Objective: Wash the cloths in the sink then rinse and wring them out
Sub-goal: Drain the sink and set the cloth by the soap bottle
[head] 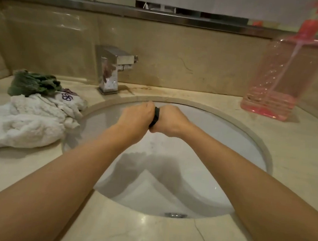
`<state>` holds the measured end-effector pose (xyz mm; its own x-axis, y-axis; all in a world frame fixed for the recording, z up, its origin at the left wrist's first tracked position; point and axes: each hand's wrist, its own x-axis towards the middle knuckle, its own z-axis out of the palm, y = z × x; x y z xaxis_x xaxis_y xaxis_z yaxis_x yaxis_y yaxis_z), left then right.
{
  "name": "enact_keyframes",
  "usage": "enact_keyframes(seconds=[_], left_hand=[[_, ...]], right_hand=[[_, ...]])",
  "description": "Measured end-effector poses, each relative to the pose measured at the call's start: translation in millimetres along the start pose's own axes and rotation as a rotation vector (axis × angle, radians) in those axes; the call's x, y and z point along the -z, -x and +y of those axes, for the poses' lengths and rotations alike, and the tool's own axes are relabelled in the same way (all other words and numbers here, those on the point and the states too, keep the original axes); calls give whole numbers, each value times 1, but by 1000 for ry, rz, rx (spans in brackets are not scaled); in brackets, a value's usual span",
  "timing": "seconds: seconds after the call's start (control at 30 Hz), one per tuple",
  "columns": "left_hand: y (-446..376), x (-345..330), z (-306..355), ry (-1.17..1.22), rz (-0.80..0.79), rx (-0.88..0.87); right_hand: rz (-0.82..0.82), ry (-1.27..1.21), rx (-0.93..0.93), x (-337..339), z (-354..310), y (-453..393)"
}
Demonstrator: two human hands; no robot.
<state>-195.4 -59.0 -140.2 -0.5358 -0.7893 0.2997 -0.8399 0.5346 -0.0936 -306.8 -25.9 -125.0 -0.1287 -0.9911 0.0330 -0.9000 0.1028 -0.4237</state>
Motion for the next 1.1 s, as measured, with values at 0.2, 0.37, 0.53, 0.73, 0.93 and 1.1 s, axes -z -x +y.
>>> enact_keyframes(seconds=[0.2,0.37,0.53,0.73,0.93,1.1], left_hand=[[-7,-4,14,162,-73,74],[-7,-5,7,621,-494,44],[2,-9,-11,1111,-781,37],[11,-12,5,860,-307,62],[24,5,21,1080,-393,-163],[29,15,48,912,-282,-261]], right_hand=[[339,592,259,-4,13,-7],[284,706,377,-11,28,-5],[229,748,428,-15,23,-2],[106,545,103,-6,19,5],[-244,-5,-35,44,47,37],[152,53,-55,89,95,71]])
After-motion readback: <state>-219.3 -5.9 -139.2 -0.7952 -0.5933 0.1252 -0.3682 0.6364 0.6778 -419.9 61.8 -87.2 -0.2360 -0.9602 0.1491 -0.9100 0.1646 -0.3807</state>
